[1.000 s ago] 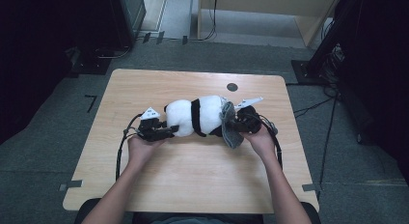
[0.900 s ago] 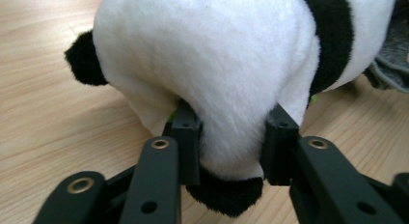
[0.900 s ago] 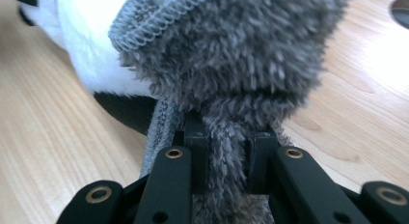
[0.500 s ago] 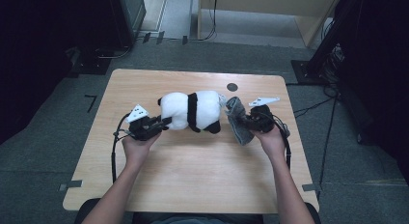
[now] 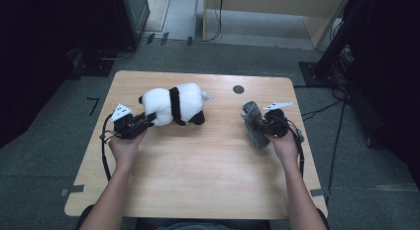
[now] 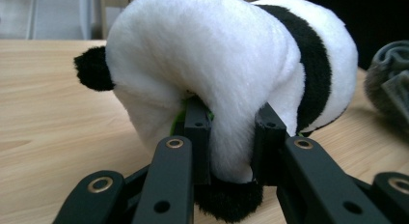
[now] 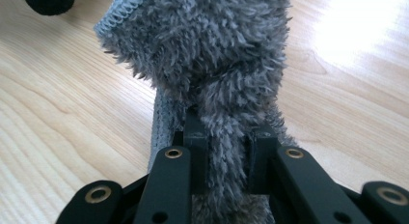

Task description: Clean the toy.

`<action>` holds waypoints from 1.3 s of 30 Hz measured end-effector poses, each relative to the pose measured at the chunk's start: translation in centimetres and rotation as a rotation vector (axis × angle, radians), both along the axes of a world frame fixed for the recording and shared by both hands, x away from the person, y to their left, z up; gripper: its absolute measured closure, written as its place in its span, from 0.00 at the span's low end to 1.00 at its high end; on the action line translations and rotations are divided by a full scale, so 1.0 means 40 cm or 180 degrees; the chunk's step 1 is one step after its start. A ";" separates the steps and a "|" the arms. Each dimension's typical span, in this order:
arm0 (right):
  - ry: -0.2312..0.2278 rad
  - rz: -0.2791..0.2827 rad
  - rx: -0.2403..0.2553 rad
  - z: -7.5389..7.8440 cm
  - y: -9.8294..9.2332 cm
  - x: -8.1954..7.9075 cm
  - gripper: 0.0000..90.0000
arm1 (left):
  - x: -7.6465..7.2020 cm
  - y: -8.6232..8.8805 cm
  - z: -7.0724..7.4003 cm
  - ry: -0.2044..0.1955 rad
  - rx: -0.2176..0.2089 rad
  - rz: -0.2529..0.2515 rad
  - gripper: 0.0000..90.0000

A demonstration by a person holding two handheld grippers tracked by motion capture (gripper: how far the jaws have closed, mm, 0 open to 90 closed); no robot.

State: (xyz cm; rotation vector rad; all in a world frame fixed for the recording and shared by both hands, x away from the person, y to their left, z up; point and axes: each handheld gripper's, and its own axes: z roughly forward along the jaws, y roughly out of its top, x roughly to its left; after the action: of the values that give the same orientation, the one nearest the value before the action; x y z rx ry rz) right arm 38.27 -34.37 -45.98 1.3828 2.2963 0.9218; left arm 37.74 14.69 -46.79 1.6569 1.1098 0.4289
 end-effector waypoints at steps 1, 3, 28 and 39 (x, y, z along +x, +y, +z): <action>-0.0006 0.0002 -0.0008 -0.005 -0.001 0.003 0.84 | 0.005 0.003 -0.008 0.0067 -0.0001 -0.0011 0.81; 0.0012 -0.0002 -0.0018 -0.016 0.001 0.009 0.84 | 0.010 0.011 -0.019 0.0109 -0.0026 0.0010 0.80; 0.0069 0.0026 0.0001 -0.077 -0.007 0.028 0.42 | 0.011 0.031 -0.036 0.0200 0.0138 0.0170 0.21; -0.0140 0.0000 0.0152 -0.038 -0.009 -0.006 0.39 | -0.014 0.015 -0.005 0.0136 0.0279 0.0161 0.20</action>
State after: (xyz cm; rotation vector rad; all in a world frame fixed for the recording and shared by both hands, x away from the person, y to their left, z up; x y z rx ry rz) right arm 38.04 -34.75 -47.51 1.3676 2.2558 1.0031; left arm 37.19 15.30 -46.98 1.7242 1.1812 0.4826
